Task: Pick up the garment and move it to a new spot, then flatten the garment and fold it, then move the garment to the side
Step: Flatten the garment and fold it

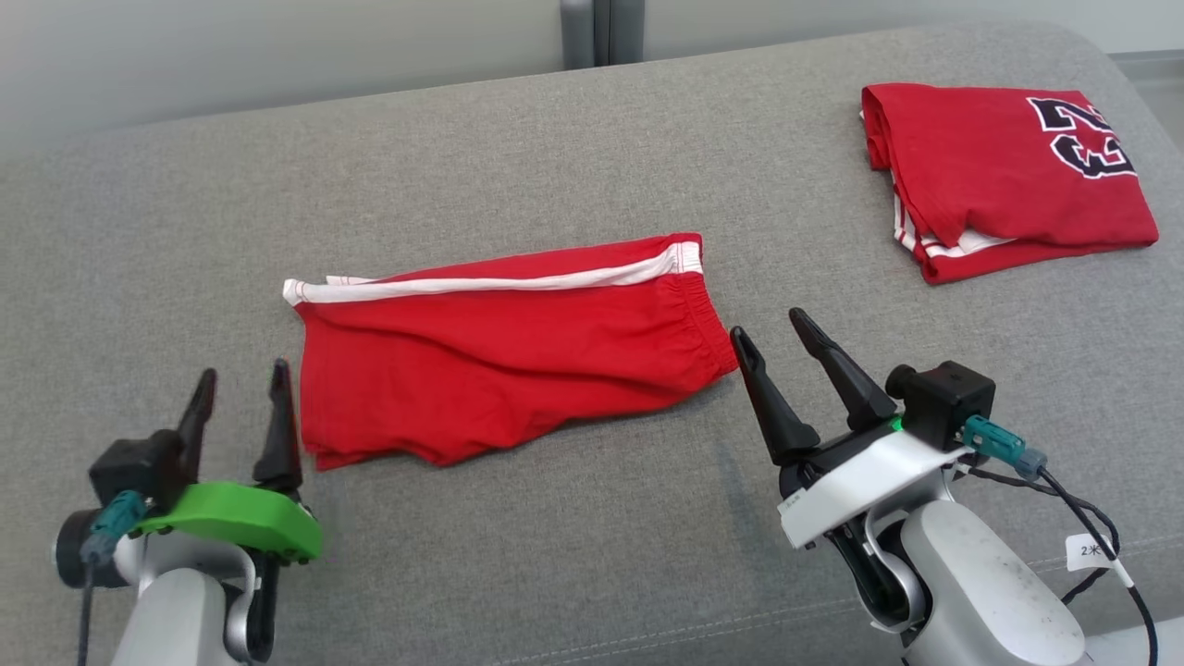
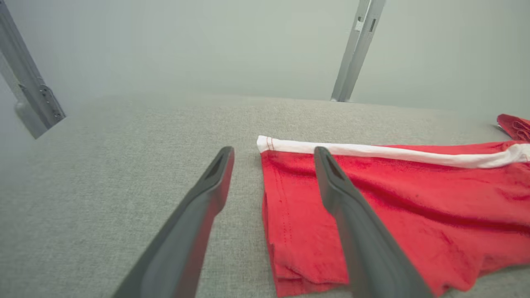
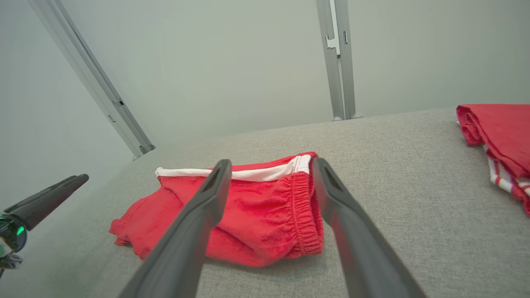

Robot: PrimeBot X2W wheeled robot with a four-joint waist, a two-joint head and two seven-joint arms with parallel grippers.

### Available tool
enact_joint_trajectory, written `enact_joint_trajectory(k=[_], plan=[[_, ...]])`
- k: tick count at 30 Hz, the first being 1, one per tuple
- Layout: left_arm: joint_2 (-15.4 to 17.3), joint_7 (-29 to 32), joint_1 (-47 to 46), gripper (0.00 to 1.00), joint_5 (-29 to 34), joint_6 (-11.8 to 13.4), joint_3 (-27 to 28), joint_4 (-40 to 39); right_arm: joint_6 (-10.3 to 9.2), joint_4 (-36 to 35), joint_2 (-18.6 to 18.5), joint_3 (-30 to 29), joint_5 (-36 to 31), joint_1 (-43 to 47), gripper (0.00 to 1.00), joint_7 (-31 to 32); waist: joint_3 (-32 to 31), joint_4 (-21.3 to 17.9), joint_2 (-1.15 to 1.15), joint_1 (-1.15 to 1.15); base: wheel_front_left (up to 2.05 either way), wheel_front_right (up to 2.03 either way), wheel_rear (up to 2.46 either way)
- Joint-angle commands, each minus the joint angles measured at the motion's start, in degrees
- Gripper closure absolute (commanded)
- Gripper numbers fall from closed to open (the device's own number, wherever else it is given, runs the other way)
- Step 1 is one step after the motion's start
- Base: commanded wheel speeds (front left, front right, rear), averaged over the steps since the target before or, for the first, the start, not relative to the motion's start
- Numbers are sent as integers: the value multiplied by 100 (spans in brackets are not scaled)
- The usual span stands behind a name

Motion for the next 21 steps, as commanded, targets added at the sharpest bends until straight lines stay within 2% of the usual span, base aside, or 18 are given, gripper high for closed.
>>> enact_joint_trajectory(k=[1, 4, 7, 10, 17, 21], plan=[[-33, 2, 160, 0, 78, 89, 236, -225, 0, -69, 40, -49, -51, 105, 0, -16, -48, 27, 0, 0, 0, 0, 0], [-163, 3, 420, 0, 371, 184, 563, -744, 0, -111, 74, -165, -128, 185, 0, -16, -124, 75, 0, 0, 0, 0, 0], [-188, 2, 751, 0, 899, 326, 755, -1308, 0, -105, 152, -370, -290, 304, 0, -16, -231, 128, 0, 0, 0, 0, 0], [-250, 3, 1005, 0, 1138, 393, 872, -1698, 0, -115, 234, -541, -394, 400, 0, -16, -320, 153, 0, 0, 0, 0, 0], [-368, 2, 1623, 0, 1311, 355, 928, -2329, 0, -104, 342, -1036, -652, 702, 0, -16, -568, 211, 0, 0, 0, 0, 0], [-374, 2, 1902, 0, 1380, 233, 807, -2444, 0, -100, 395, -1246, -834, 872, 0, -16, -700, 242, 0, 0, 0, 0, 0]])
